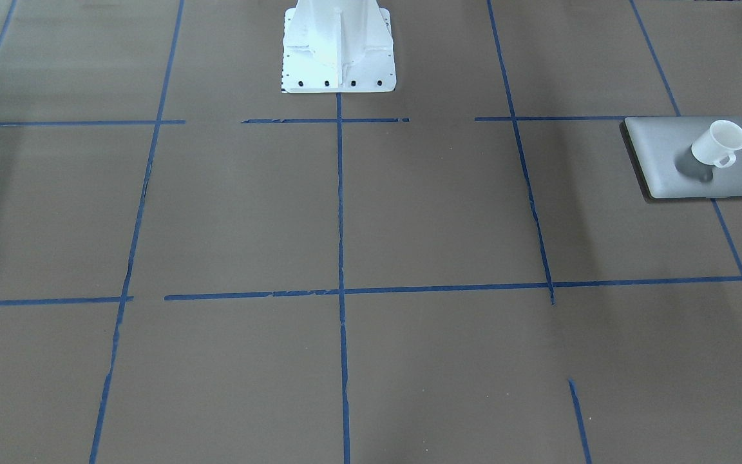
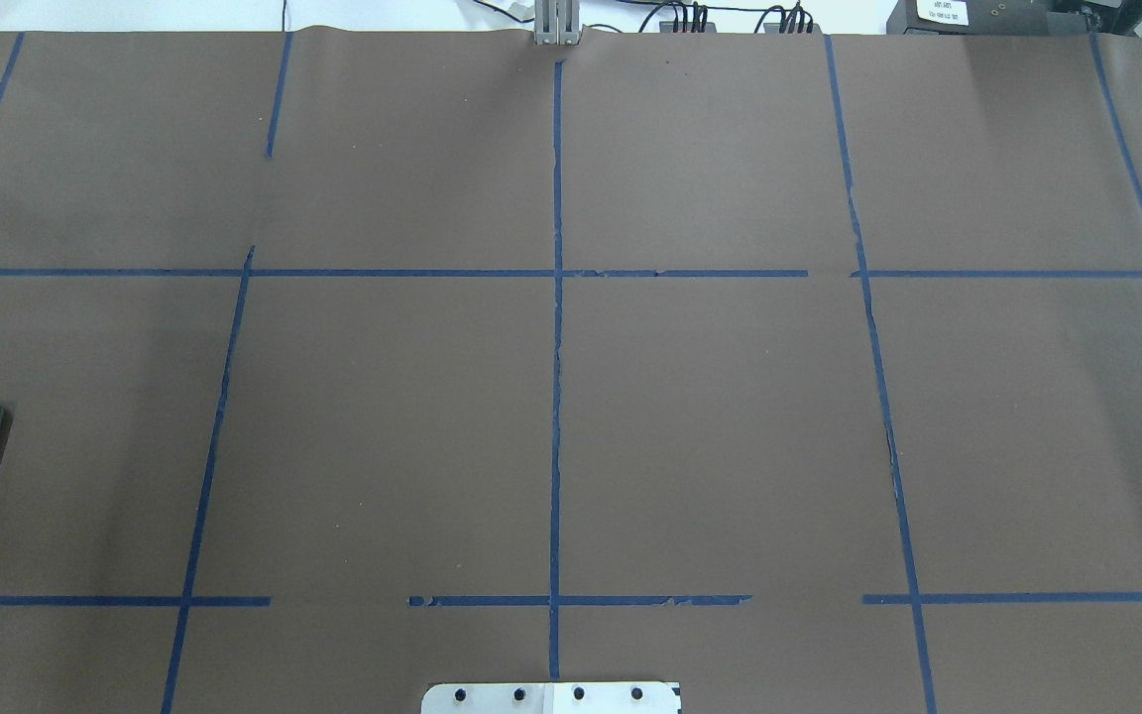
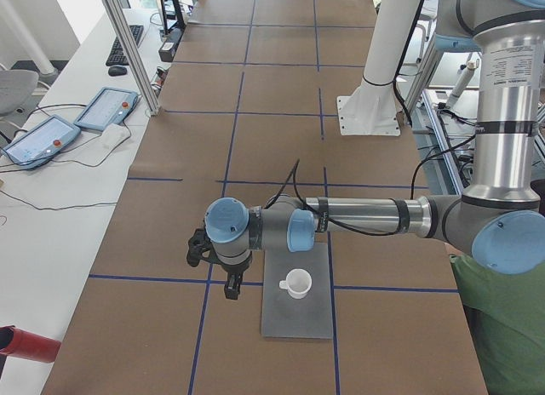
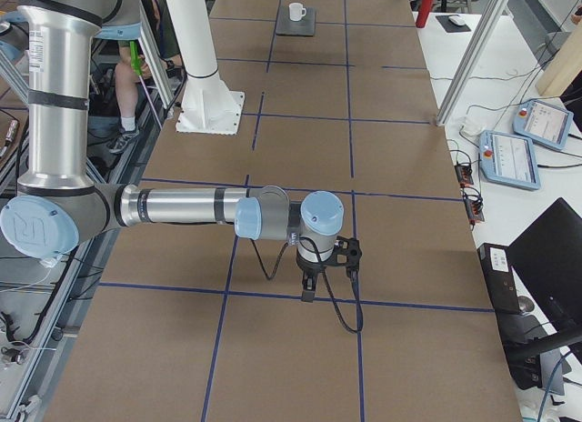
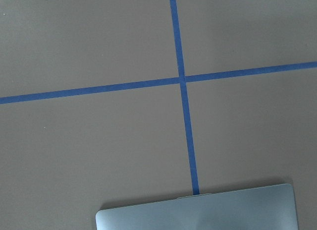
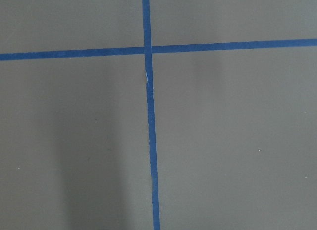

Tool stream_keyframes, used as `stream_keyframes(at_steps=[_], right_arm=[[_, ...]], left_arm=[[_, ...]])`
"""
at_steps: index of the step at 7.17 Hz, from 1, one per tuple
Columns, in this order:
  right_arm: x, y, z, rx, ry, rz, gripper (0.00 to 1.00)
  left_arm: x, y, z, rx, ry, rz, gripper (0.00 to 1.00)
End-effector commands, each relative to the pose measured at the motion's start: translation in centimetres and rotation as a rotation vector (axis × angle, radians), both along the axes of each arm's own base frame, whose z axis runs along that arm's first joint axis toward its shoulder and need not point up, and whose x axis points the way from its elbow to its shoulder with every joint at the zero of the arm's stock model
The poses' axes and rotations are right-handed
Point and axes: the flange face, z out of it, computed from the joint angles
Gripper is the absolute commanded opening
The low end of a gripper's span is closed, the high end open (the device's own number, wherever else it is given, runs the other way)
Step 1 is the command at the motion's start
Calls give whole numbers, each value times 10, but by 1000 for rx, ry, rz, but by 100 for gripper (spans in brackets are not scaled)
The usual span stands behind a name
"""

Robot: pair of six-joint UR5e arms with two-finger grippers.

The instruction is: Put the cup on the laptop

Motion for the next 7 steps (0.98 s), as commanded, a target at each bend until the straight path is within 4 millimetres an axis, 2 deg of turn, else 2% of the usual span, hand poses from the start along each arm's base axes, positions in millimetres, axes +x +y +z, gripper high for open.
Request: stream_keyframes(at_steps=[1,7], right_arm=[[0,0,0,0,0,0,100],[0,0,0,0,0,0,100]], left_arm=[[0,0,1,-5,-3,-4,100],[-4,-3,2,-40,-50,-42,100]])
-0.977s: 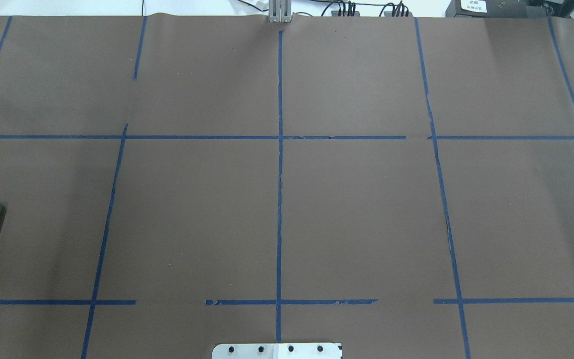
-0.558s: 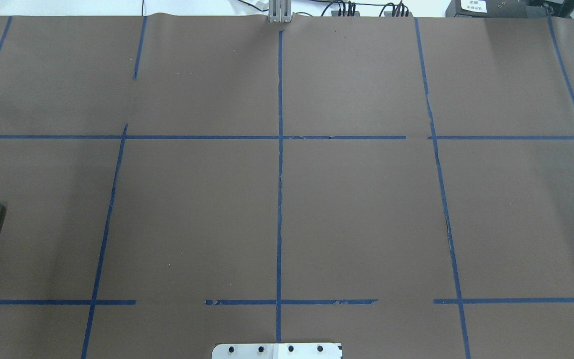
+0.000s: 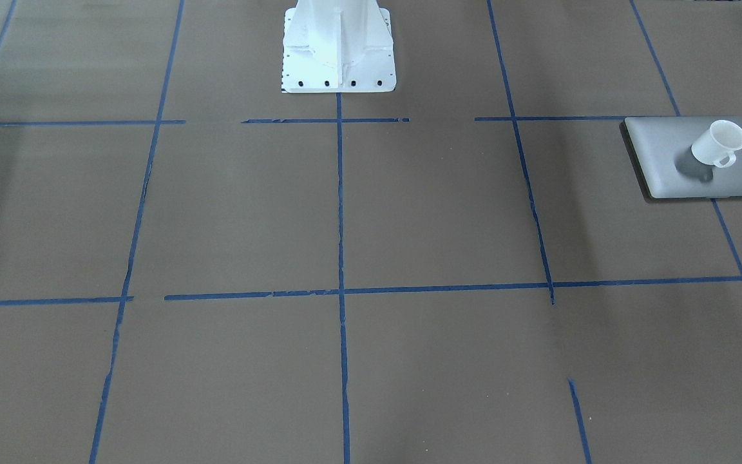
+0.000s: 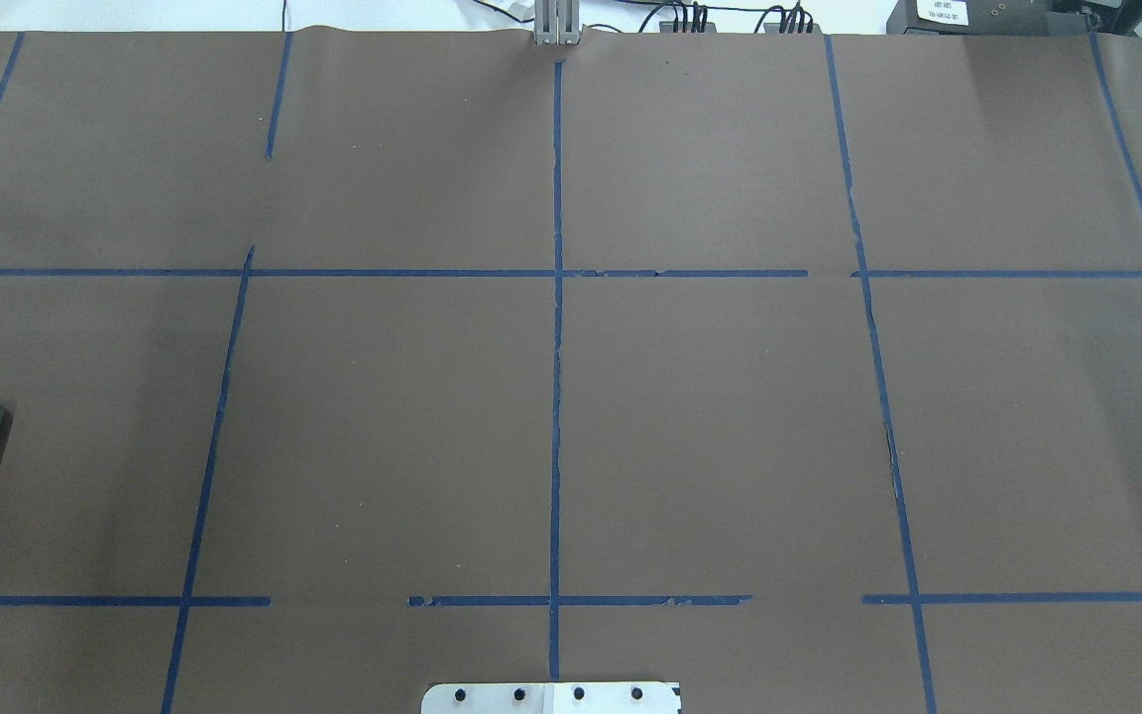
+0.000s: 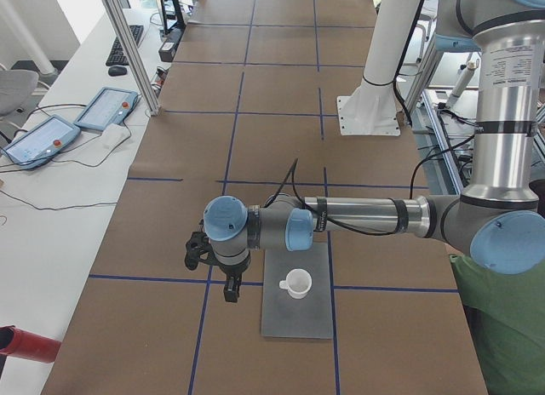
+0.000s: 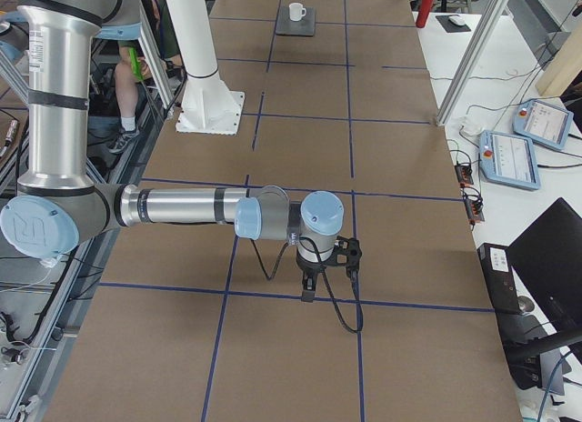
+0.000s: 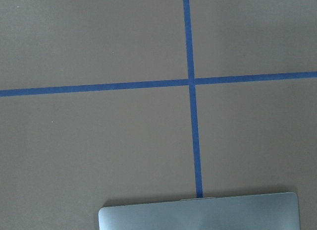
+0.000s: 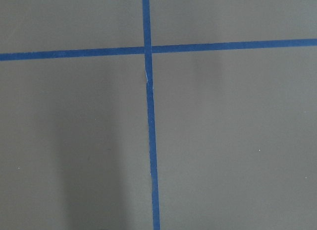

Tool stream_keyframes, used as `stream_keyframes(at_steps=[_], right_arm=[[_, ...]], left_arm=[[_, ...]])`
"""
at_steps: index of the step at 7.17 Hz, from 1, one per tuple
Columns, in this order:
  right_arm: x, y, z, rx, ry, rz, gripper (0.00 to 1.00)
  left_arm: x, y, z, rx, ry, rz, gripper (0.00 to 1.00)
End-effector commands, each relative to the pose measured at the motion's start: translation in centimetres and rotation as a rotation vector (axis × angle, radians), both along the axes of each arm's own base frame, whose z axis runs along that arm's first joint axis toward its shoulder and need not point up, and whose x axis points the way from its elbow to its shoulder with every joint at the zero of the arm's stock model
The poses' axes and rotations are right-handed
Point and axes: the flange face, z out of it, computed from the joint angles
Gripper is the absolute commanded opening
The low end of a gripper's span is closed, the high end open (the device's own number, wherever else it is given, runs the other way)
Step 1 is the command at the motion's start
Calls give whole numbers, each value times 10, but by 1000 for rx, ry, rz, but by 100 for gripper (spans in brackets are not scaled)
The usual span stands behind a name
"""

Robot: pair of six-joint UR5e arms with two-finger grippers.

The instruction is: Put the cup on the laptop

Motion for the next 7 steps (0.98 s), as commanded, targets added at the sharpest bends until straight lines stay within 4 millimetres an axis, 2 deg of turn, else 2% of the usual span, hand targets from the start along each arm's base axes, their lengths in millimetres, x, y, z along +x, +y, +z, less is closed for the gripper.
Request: stream_keyframes(at_steps=[1,7], right_arm=[[0,0,0,0,0,0,100],[0,0,0,0,0,0,100]], left_arm=[[-1,-1,0,-1,-8,-3,100],[-1,-6,-7,13,-8,-4,100]])
